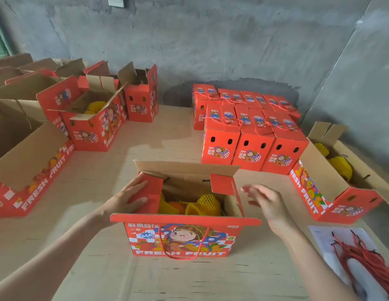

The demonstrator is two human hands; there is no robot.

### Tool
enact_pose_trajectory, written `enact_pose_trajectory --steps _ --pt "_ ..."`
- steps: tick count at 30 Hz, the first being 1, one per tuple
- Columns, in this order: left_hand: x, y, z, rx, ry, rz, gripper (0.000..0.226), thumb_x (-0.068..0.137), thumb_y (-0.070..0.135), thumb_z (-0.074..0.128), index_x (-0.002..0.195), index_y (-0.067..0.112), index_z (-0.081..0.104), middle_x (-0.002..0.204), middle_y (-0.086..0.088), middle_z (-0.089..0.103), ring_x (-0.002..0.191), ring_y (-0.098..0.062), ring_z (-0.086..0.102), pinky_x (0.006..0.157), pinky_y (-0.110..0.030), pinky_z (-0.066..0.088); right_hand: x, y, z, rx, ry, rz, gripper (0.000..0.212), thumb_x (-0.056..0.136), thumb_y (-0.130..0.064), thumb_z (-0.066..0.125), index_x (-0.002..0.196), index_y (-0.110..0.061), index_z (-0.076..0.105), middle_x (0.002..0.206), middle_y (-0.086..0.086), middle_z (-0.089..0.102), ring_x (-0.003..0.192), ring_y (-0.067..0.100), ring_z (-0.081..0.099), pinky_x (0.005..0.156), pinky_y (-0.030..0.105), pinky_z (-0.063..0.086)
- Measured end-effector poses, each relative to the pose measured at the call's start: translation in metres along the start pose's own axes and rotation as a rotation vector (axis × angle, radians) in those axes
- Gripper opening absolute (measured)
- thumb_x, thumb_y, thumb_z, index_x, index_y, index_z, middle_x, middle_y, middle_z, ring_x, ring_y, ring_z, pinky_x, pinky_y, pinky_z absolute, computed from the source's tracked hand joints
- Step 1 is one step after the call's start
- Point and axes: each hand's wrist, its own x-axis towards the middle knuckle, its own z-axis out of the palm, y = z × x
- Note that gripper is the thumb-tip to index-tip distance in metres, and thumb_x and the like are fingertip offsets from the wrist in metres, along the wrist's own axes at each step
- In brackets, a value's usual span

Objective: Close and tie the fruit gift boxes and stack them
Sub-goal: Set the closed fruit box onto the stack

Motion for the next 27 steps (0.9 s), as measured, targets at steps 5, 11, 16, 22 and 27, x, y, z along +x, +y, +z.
enact_pose_trajectory --steps 5,11,16,22,27 --pt "-0.001 0.004 0.006 -0.191 0.052 -0.081 0.045 0.098 0.014 0.044 0.143 0.016 0.036 0.158 0.004 -0.009 0.145 -0.014 0.004 0.105 -0.022 0.026 0.01 0.011 0.032 -0.245 -0.316 0.004 0.043 0.1 -0.018 0.047 0.142 -0.024 0.041 0.152 -0.018 0.006 0.139 -0.005 0.003 0.112 0.02 0.014" --pt "0.001 0.003 0.005 0.016 0.05 -0.012 0.048 0.099 0.017 0.046 0.145 0.012 0.033 0.159 0.002 -0.006 0.141 -0.007 0.005 0.112 -0.019 0.012 0.004 0.022 0.034 -0.387 -0.182 -0.165 0.03 0.094 -0.01 0.057 0.124 -0.016 0.059 0.151 -0.014 0.02 0.141 -0.001 0.017 0.111 0.018 0.02" --pt "0.001 0.006 0.002 0.07 0.212 0.092 0.047 0.087 0.01 0.066 0.132 0.006 0.053 0.149 -0.007 0.034 0.132 -0.023 0.039 0.104 -0.025 0.032 0.006 0.019 0.025 -0.459 -0.111 -0.307 0.027 0.082 -0.003 0.071 0.072 -0.028 0.066 0.117 -0.003 0.061 0.129 0.015 0.045 0.099 0.007 0.03" --pt "0.001 -0.003 0.004 -0.022 0.253 0.085 0.033 0.091 0.008 0.06 0.124 0.004 0.061 0.141 -0.005 0.048 0.133 -0.015 0.04 0.105 -0.02 0.029 0.012 0.013 0.003 -0.375 -0.412 -0.118 0.021 0.094 -0.005 0.056 0.099 -0.018 0.072 0.136 -0.002 0.051 0.142 0.01 0.023 0.114 0.036 0.026" --pt "-0.003 -0.002 0.006 -0.238 0.271 0.054 0.028 0.089 0.002 0.06 0.117 -0.001 0.064 0.136 -0.009 0.052 0.129 -0.021 0.046 0.107 -0.036 0.038 0.003 0.01 0.001 -0.255 -0.439 -0.014 0.038 0.093 0.002 0.054 0.116 -0.026 0.066 0.141 -0.021 0.041 0.141 0.0 0.023 0.113 0.026 0.026"
